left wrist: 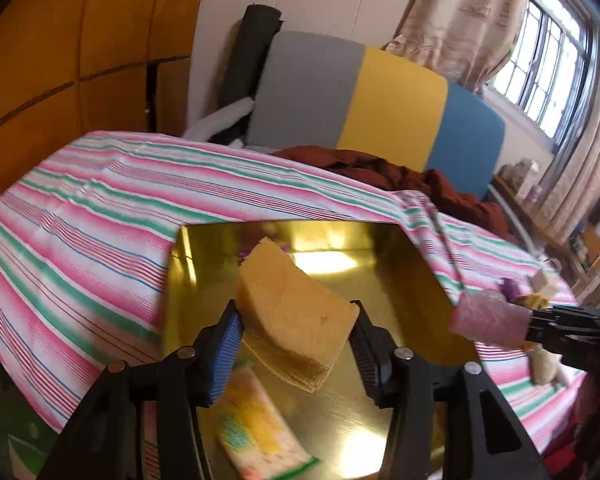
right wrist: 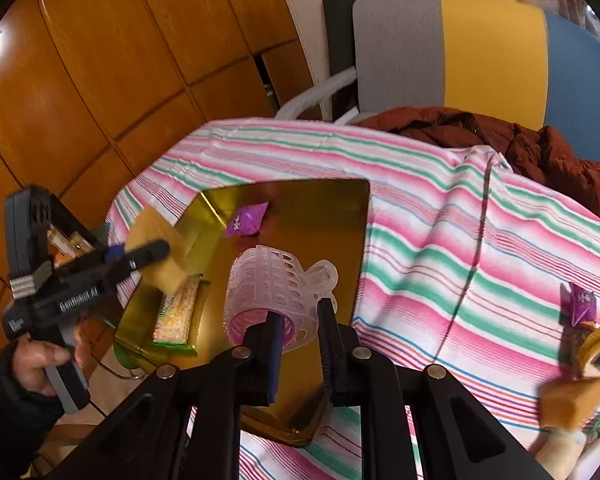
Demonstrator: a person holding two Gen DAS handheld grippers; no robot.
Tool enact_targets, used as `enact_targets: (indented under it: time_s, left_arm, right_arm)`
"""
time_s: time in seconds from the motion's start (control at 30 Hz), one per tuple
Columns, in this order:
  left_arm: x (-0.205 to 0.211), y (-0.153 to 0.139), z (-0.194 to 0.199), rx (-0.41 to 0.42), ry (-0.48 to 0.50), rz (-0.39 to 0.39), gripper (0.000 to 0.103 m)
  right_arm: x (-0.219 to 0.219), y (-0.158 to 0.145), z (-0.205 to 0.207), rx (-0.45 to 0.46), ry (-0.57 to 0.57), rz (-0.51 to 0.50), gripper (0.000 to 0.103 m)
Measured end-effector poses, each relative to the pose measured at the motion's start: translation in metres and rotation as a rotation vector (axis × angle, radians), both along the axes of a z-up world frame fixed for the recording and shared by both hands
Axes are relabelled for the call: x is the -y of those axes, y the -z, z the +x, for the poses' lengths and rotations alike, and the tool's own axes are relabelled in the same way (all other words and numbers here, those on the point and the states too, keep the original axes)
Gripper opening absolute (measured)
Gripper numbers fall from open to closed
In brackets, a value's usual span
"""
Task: Organize objects
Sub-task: 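Carry the sponge and pink roller over the gold tray, then release the sponge and roller into the tray, opening both tools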
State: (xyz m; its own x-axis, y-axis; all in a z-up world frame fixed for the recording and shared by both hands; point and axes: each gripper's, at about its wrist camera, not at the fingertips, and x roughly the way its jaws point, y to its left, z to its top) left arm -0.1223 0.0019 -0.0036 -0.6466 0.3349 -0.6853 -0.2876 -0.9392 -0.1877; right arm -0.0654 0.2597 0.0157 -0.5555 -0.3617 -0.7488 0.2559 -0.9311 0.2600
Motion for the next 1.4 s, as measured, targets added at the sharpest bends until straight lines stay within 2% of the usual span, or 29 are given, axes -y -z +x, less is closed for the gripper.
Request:
enact_targets:
  time_s: [0.13,0.2,0.23,0.27,0.3,0.53,0.63,0.83,1.07,1.23,1.4]
  left_arm:
    - [0.004,0.002,-0.012,0.001,-0.038,-0.049,0.078]
    - [0.01,0.0,-0.012,0.002,-0.055,-0.042,0.08]
    - [0.011,0.0,-0.01,0.004,-0.059,-0.033,0.08]
    - [0.013,0.0,-0.008,0.006,-0.063,-0.026,0.08]
    - [0.016,0.0,-0.004,0.01,-0.063,-0.019,0.08]
    - [0.02,0.0,0.023,0.021,-0.084,0.007,0.08]
    - [0.015,0.0,0.031,0.037,-0.08,0.012,0.08]
    - [0.002,-0.008,0.048,0.022,-0.064,-0.011,0.08]
    - [-0.005,-0.022,0.063,-0.026,-0.099,-0.04,0.08]
    - [-0.014,-0.025,0.075,-0.054,-0.107,-0.078,0.08]
    - [-0.026,-0.026,0.083,-0.068,-0.075,-0.103,0.08]
  right_arm:
    - [0.01,0.005,-0.013,0.021,0.039,-0.004,0.019]
    - [0.017,0.005,-0.024,0.029,0.064,-0.024,0.021]
    - [0.02,0.005,-0.027,0.03,0.074,-0.034,0.037]
    - [0.022,0.004,-0.029,0.033,0.08,-0.038,0.057]
    - [0.024,0.005,-0.031,0.034,0.086,-0.043,0.062]
    - [0.037,0.014,-0.015,0.05,0.055,-0.011,0.063]
    - [0.036,0.015,-0.005,0.041,0.062,0.006,0.07]
    - [0.036,0.008,0.016,-0.008,0.089,0.043,0.078]
    - [0.031,-0.007,0.042,-0.11,0.154,0.117,0.089]
    - [0.035,-0.011,0.054,-0.157,0.156,0.166,0.092]
    - [0.03,-0.012,0.064,-0.178,0.181,0.183,0.095]
